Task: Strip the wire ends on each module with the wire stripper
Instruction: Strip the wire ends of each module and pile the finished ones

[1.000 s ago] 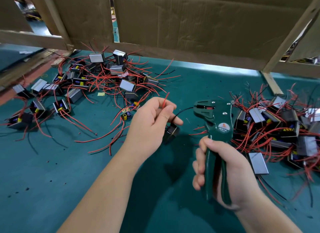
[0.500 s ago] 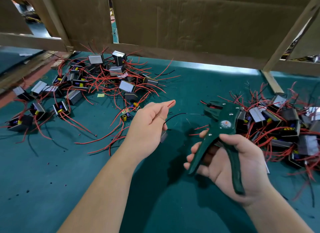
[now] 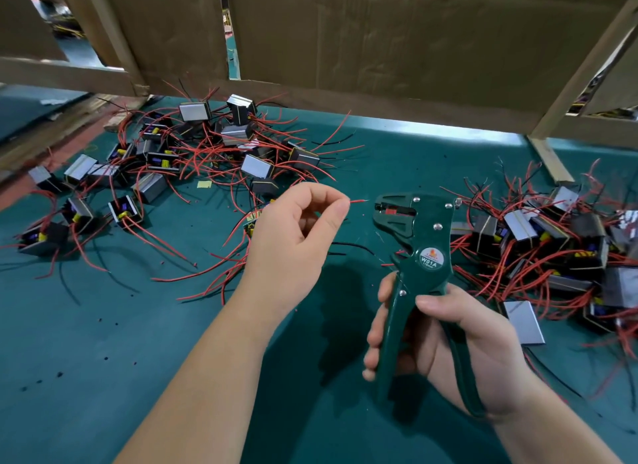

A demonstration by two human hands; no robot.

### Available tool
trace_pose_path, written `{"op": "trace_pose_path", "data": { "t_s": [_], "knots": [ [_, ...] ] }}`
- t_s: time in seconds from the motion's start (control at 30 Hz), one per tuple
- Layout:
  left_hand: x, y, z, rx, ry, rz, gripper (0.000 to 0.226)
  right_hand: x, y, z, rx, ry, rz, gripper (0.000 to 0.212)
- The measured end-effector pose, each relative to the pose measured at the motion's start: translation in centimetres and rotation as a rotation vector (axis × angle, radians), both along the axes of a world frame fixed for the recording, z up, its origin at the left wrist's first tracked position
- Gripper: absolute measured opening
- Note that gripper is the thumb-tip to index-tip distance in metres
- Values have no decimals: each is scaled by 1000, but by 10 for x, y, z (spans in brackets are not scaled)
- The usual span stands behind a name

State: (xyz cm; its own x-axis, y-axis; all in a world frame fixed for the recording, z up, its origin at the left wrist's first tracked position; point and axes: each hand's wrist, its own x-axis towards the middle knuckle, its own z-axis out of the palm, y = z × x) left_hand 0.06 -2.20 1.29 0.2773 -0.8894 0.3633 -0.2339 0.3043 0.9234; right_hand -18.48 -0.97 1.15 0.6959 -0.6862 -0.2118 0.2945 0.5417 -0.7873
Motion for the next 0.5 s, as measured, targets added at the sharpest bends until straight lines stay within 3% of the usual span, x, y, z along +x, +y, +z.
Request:
{"op": "trace_pose_path", "data": {
  "t_s": [0.5],
  "knots": [
    [-4,2,1,-200,-358,84,5,3,4,-1,-53,-4,8,63]
  ]
}}
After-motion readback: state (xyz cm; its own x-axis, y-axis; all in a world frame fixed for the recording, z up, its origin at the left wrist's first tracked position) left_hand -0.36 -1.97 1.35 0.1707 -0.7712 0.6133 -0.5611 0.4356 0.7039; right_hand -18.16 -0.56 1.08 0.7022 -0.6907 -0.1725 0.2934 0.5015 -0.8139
